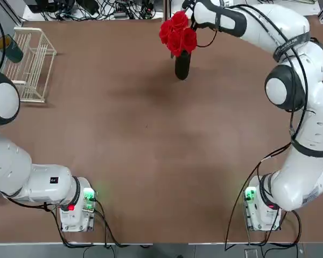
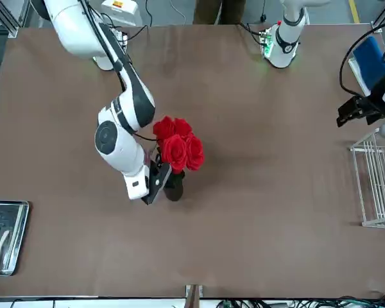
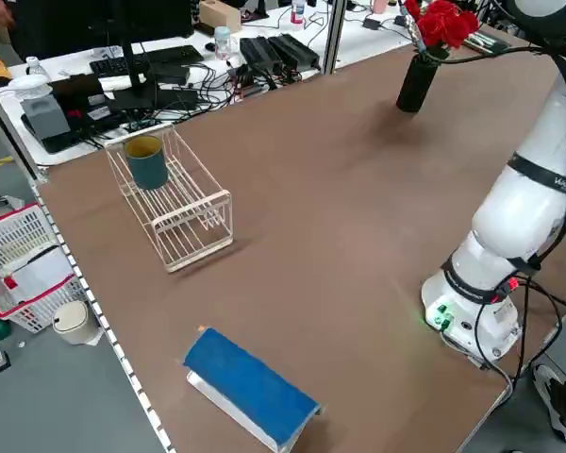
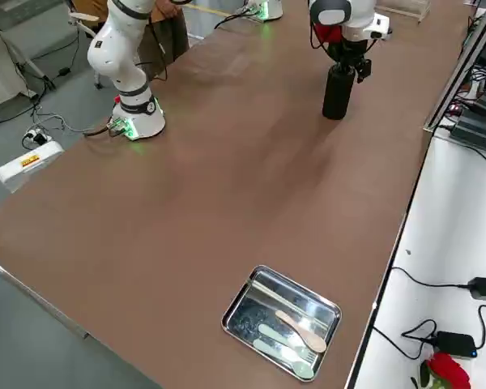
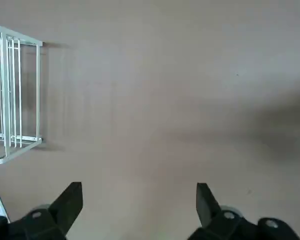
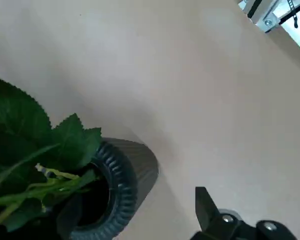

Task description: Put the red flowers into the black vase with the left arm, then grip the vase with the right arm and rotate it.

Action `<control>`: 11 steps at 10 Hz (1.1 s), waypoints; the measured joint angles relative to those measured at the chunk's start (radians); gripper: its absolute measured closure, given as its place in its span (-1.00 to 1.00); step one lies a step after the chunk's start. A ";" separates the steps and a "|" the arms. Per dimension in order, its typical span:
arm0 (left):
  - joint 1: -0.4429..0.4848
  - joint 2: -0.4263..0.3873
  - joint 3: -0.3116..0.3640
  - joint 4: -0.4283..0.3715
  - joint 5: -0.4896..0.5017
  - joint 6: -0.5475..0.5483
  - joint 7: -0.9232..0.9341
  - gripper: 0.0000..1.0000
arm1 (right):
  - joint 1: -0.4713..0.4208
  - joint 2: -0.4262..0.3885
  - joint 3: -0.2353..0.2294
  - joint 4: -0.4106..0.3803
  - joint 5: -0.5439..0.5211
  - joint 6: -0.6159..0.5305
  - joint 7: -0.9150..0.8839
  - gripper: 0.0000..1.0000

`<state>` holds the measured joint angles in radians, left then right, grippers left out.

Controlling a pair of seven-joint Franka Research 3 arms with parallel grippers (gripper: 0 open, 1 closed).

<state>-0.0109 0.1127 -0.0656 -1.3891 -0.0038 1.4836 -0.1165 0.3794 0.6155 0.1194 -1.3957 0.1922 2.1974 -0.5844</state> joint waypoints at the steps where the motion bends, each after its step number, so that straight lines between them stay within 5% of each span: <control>1: 0.001 0.000 0.000 0.000 0.000 0.000 0.000 -1.00 | -0.005 0.000 0.000 0.000 0.004 -0.008 0.000 -1.00; 11: 0.001 0.000 0.000 0.000 0.000 0.000 0.001 -1.00 | -0.067 0.000 0.002 0.013 0.079 -0.105 -0.025 -1.00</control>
<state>-0.0103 0.1127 -0.0657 -1.3890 -0.0038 1.4836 -0.1156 0.3129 0.6153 0.1212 -1.3822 0.2710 2.0929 -0.6094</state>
